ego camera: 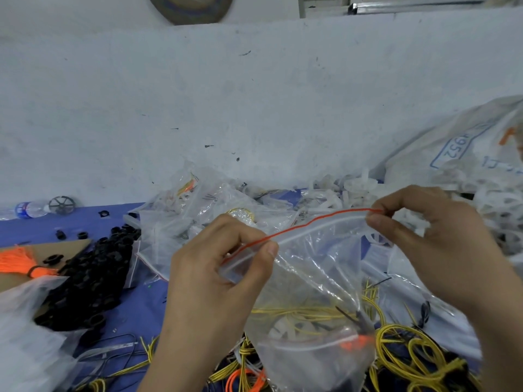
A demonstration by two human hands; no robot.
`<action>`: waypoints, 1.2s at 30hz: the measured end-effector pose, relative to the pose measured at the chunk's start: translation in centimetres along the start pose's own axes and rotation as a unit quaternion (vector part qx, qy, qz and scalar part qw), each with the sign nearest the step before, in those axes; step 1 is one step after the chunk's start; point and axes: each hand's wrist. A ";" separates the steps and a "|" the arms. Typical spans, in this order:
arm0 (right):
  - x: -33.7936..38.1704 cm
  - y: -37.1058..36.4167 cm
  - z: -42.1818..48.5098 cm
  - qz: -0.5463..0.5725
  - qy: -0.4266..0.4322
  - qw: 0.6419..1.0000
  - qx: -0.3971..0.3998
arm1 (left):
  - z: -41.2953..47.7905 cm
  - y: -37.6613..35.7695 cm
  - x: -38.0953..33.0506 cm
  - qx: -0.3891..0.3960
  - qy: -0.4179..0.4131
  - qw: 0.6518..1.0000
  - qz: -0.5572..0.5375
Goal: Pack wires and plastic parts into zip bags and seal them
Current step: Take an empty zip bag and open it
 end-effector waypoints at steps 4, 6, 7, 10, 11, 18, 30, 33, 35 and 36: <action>0.1 -0.2 0.0 0.022 -0.002 1.000 0.000 | -0.1 0.2 0.4 -0.006 0.024 1.000 -0.019; 0.0 -0.2 0.1 0.038 -0.004 0.999 -0.013 | 0.0 0.4 0.6 -0.012 0.040 0.998 -0.036; 0.1 -0.2 0.1 0.065 -0.007 0.998 -0.016 | 0.0 0.4 0.7 -0.013 0.049 0.998 -0.046; 0.2 -0.6 0.2 0.240 -0.031 0.969 0.045 | 0.0 0.2 0.6 -0.011 0.065 0.994 -0.081; 0.2 -0.8 0.2 0.273 -0.031 0.957 0.095 | 0.0 0.0 0.5 -0.012 0.072 0.993 -0.097; -1.5 -3.6 -0.8 0.227 0.025 0.823 0.521 | 0.0 1.5 0.7 0.204 0.251 0.935 -0.143; 3.4 -6.2 -1.1 0.491 -0.208 0.727 0.433 | -1.9 11.3 7.6 0.042 0.414 0.909 0.023; 3.9 -8.0 -0.1 0.677 -0.271 0.651 0.212 | -2.3 12.7 8.5 -0.097 0.367 0.924 0.043; 3.7 -8.7 0.2 0.714 -0.269 0.627 0.157 | -2.7 13.7 9.4 -0.138 0.359 0.920 0.076; 3.4 -9.0 0.2 0.709 -0.268 0.630 0.169 | -2.9 14.3 10.0 -0.144 0.365 0.914 0.103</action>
Point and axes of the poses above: each hand's wrist, its own z-axis towards the middle knuckle, its own y-axis out of the back of the hand, x = y × z, and after that the axes turned 13 degrees about -z, right-handed
